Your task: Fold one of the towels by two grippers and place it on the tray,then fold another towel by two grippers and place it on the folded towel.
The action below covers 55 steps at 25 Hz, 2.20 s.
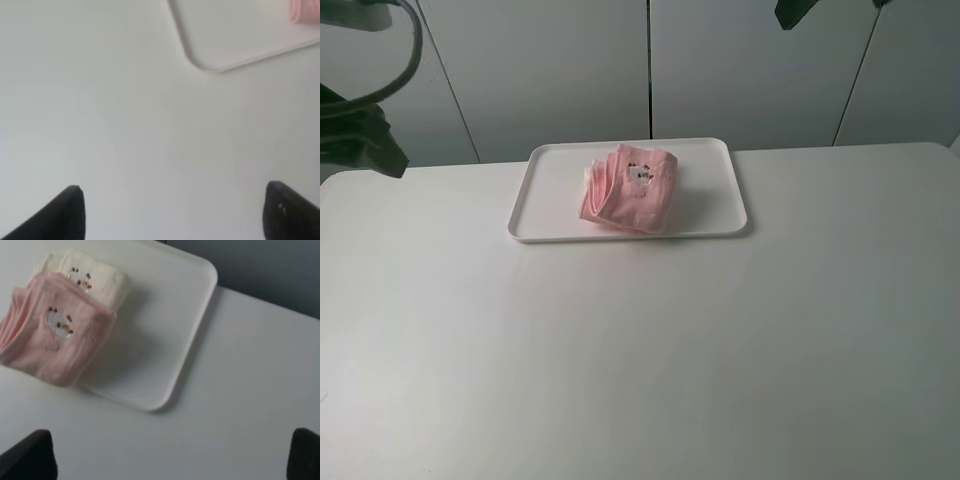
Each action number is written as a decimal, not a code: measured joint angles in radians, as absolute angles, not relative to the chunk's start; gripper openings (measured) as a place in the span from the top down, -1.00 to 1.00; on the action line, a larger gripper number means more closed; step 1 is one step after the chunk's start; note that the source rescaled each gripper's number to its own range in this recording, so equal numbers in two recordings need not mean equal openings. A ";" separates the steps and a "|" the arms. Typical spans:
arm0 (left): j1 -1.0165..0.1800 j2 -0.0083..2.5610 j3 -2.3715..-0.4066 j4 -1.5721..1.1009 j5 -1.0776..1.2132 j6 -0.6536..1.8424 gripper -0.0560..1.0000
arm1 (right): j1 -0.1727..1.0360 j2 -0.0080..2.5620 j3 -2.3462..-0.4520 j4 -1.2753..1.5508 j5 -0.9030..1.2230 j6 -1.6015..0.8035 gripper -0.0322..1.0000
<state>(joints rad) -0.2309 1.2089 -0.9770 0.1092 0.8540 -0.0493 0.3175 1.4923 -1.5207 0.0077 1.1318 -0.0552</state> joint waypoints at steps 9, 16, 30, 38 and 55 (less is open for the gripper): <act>-0.220 0.807 -0.727 0.102 0.902 -0.084 -0.85 | 0.317 1.034 -0.922 -0.010 1.037 -0.015 -1.00; -0.220 0.548 -0.635 0.110 1.016 -0.164 -0.85 | 0.317 0.589 -0.647 -0.011 1.034 0.000 -1.00; -0.220 0.140 -0.542 0.108 1.136 -0.233 -0.85 | 0.317 0.016 -0.540 -0.011 1.149 0.000 -1.00; -0.220 0.002 -0.519 0.102 1.100 -0.234 -0.85 | 0.317 0.002 -0.512 0.063 1.101 -0.015 -1.00; -0.210 0.000 -0.511 0.096 1.089 -0.036 -0.85 | 0.317 -0.001 -0.512 0.071 1.099 -0.034 -1.00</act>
<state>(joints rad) -0.2099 0.0000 -0.5107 0.0959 1.0892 -0.0357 0.3175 -0.0006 -0.5120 0.0706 1.0988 -0.0337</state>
